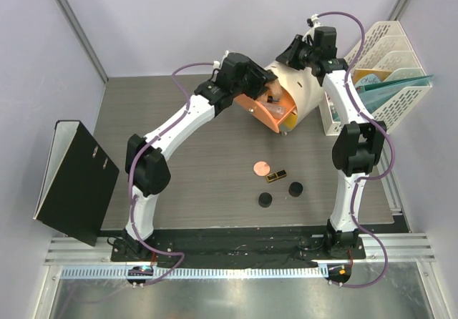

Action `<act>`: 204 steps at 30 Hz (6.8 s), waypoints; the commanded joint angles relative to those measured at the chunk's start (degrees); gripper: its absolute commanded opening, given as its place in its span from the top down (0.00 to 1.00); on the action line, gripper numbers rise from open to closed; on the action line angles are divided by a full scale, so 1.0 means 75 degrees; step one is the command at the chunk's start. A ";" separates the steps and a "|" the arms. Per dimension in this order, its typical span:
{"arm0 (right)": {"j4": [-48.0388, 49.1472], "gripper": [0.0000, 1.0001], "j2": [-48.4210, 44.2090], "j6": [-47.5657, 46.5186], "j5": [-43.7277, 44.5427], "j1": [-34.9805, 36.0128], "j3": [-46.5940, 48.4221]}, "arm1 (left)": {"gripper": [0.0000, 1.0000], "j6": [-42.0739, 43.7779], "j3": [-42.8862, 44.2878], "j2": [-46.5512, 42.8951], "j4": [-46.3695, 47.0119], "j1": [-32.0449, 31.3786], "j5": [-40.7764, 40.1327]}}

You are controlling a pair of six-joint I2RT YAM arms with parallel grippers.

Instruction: Organize the makeup

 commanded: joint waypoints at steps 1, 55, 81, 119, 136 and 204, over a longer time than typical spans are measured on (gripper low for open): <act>-0.1246 0.82 0.0142 -0.0100 0.0137 -0.0042 -0.0328 | 0.47 -0.0101 0.0368 -0.0205 0.0453 0.0036 0.0083; -0.1258 0.82 0.0025 -0.0124 0.0126 -0.0065 -0.0739 | 0.41 0.7773 0.2465 0.0228 -0.3391 -0.2156 -0.4077; -0.1328 0.82 0.0037 -0.0194 0.0114 -0.0053 -0.0739 | 0.36 0.7118 0.2782 0.0884 -0.2242 -0.1700 -0.3526; -0.1351 0.81 0.0107 -0.0217 0.0137 -0.0065 -0.0715 | 0.69 0.6250 0.2196 0.0768 -0.2161 -0.0457 -0.2635; -0.1363 0.81 0.0119 -0.0194 0.0137 -0.0065 -0.0692 | 1.00 0.6298 -0.0111 -0.1529 -0.2781 -0.0398 -0.2659; -0.1492 0.82 0.0025 -0.0147 0.0266 -0.0053 -0.0141 | 0.54 0.5008 -0.0509 -0.0707 0.0910 -0.0574 -0.1651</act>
